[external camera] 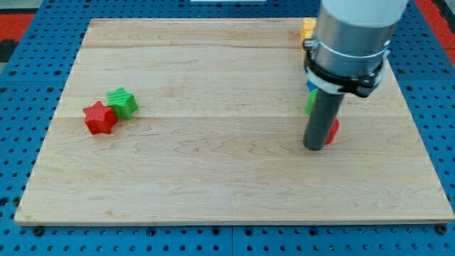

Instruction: Keep green star at the bottom of red circle

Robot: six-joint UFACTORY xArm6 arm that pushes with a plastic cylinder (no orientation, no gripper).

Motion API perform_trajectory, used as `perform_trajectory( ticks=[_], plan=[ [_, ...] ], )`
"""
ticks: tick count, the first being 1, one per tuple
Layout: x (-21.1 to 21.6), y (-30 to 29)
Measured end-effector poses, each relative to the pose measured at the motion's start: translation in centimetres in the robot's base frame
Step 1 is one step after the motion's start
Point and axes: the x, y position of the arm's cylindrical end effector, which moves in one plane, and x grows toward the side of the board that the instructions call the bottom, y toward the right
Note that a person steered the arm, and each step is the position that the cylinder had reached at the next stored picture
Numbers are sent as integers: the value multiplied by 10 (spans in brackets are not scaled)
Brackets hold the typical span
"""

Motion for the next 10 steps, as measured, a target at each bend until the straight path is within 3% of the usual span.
perform_trajectory(
  ticks=[2, 4, 5, 9, 10],
  plan=[
    [21, -14],
    [40, -154],
    [53, -180],
    [61, -159],
    [24, -138]
  ],
)
